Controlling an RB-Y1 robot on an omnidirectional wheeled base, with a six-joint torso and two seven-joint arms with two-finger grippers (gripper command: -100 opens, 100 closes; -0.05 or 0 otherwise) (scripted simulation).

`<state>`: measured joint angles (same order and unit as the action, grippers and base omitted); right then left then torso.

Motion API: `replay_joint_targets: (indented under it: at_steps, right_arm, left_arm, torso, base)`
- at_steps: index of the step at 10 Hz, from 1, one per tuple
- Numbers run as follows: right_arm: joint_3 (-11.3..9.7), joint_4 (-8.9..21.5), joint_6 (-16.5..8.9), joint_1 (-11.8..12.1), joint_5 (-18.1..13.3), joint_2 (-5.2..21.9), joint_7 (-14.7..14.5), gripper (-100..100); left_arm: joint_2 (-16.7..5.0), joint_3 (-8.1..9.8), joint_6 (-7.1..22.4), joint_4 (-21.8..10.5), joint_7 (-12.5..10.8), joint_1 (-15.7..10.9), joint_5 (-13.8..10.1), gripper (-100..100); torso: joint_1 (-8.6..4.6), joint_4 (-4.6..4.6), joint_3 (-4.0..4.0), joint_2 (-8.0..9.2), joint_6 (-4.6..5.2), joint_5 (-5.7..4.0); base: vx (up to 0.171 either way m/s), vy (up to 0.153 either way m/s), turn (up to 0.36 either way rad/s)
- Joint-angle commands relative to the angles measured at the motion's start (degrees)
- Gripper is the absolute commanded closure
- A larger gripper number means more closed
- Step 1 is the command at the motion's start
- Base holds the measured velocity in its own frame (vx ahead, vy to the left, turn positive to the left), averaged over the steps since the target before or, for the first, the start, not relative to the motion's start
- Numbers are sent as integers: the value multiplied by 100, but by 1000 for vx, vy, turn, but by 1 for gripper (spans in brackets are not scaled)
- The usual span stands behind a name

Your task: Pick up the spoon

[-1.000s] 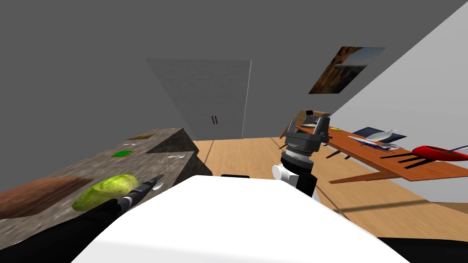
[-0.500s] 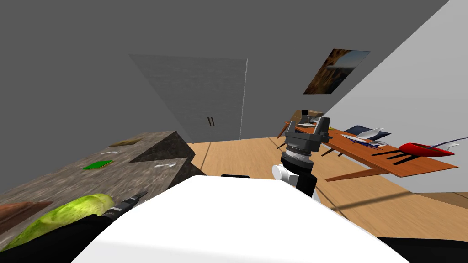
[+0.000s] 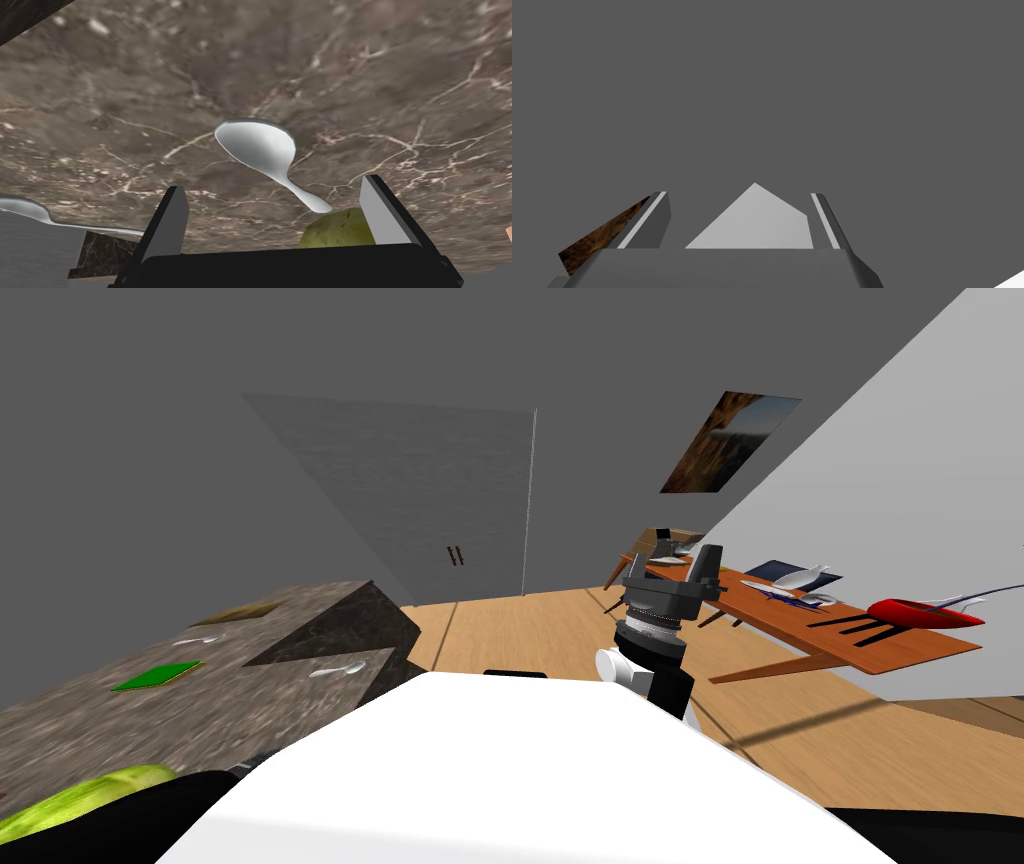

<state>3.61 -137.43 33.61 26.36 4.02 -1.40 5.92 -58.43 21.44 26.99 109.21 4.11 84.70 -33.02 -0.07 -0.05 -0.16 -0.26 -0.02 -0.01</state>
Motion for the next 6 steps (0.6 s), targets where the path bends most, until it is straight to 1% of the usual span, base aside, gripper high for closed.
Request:
replay_joint_targets:
  at_steps: [1, 2, 3, 5, 6]
  right_arm:
    - [0, 0, 0, 0, 0, 0, 0, 0]
    - [0, 0, 0, 0, 0, 0, 0, 0]
    - [0, 0, 0, -1, 0, 0, 0, 0]
    - [0, 0, 0, -1, 0, 0, 0, 0]
    - [0, 0, 0, -1, 0, 0, 0, 0]
  left_arm:
    - [0, 0, 0, 0, 0, 0, 0, -100]
    - [-8, -5, 14, -12, -8, 7, -7, 0]
    - [70, 2, 17, -95, 192, -74, -105, -100]
    - [226, 15, 26, -266, 528, -233, -303, -100]
    - [226, 15, 26, -266, 590, -233, -303, -100]
  torso:
    - [0, 0, 0, 0, 0, 0]
    - [-1, 2, 6, 12, -1, 0]
    - [0, 5, 13, 23, -1, 0]
    - [0, 7, 16, 27, -2, 0]
    - [1, 7, 16, 27, -2, 1]
  base:
    - [38, -2, -13]
    - [6, 0, 2]
    - [10, 0, -4]
    - [16, 1, -3]
    - [12, -1, -1]
